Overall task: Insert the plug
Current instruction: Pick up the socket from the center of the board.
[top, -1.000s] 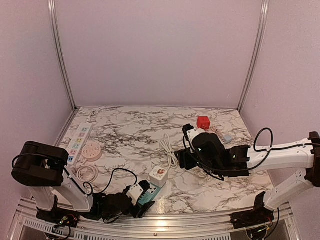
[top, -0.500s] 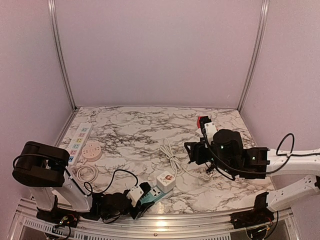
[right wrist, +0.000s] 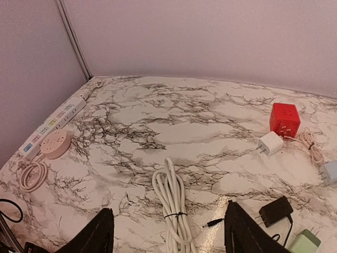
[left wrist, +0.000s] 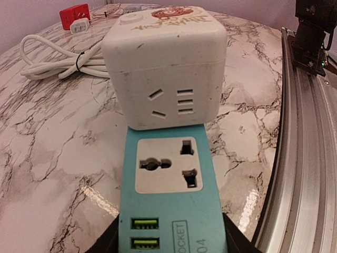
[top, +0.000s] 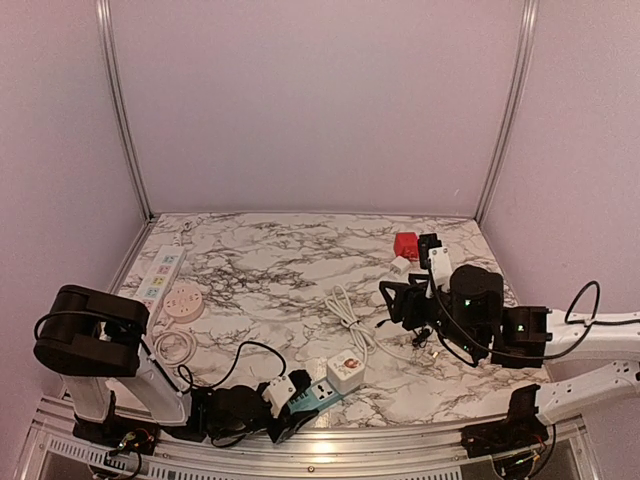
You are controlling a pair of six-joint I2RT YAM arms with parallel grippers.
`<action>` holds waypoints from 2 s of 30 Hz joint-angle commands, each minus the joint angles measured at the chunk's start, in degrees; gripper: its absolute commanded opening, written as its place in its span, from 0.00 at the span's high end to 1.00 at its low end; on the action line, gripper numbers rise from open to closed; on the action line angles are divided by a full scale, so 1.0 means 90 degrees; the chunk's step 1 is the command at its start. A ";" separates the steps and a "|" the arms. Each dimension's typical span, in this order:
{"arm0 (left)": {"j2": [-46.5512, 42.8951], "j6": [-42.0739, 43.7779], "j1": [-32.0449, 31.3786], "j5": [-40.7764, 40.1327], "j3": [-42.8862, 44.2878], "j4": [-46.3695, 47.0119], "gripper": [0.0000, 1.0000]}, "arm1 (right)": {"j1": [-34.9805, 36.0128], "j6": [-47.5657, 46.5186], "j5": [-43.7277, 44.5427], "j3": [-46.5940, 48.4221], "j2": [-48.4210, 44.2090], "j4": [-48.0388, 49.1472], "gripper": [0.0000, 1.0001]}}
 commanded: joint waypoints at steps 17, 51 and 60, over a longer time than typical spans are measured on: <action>-0.0351 0.0501 -0.0265 0.0956 -0.0305 0.0434 1.00 | 0.0000 0.0001 -0.0070 0.0253 0.0253 0.0058 0.35; -0.0312 0.0572 -0.0365 0.1012 -0.0207 0.0293 1.00 | -0.1683 0.1723 -0.0264 0.0530 0.2120 -0.1213 0.23; -0.0276 0.0572 -0.0365 0.0991 -0.0187 0.0285 1.00 | -0.1836 0.2363 0.0174 0.0789 0.2908 -0.1686 0.23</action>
